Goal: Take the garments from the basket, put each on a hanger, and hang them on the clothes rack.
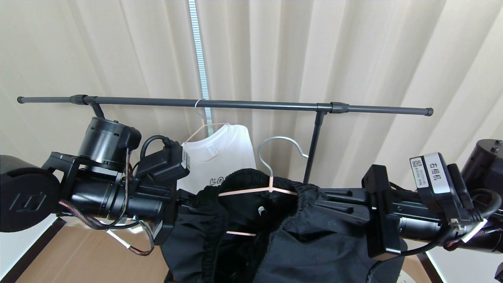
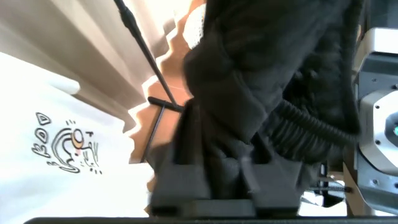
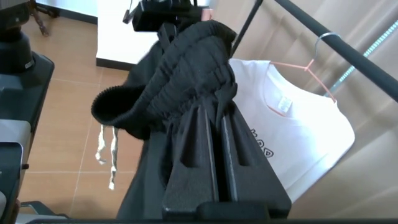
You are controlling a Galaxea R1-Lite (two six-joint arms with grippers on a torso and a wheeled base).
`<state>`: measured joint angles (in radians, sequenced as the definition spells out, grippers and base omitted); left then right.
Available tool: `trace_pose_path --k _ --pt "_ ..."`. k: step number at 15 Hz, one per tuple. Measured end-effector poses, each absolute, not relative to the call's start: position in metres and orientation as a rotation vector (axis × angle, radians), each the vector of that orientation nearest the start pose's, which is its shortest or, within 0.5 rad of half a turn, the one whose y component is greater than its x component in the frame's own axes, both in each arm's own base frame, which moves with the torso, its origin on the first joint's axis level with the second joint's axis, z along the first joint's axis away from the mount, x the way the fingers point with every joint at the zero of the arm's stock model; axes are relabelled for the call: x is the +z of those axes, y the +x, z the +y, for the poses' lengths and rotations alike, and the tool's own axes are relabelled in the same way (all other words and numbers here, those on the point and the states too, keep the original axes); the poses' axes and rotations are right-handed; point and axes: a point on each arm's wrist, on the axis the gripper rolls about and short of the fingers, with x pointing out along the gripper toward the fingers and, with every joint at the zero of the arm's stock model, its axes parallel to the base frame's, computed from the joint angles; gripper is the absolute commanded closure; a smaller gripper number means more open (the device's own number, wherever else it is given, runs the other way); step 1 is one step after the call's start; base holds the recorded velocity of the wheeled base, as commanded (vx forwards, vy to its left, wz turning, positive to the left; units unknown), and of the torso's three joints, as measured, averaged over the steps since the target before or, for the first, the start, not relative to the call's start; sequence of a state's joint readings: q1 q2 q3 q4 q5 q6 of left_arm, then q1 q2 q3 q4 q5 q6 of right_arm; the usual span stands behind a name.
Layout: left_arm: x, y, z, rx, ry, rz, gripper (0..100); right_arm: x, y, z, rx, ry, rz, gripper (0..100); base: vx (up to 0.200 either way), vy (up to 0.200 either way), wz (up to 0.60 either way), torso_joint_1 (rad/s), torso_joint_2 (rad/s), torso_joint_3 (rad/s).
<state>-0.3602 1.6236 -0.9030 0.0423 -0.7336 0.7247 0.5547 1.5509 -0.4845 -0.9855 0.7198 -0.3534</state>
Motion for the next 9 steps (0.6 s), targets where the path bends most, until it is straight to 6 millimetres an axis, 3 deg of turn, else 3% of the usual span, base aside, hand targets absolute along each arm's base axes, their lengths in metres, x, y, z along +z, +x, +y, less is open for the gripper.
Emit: trace_pose_path --k 6,7,9 --pt "0.186 0.230 -0.103 -1.246 0.479 0.329 100 0.176 0.199 0.140 1.265 -0.294 -0.135 100 0.000 0.000 0.00 0.000 0.00 0.000" --pt "0.188 0.227 -0.102 -1.243 0.477 0.324 100 0.176 0.200 0.140 1.261 -0.292 -0.133 0 0.000 0.000 0.00 0.000 0.00 0.000" --pt "0.191 0.224 -0.099 -1.233 0.467 0.318 100 0.175 0.203 0.136 1.241 -0.292 -0.124 0 0.000 0.000 0.00 0.000 0.00 0.000"
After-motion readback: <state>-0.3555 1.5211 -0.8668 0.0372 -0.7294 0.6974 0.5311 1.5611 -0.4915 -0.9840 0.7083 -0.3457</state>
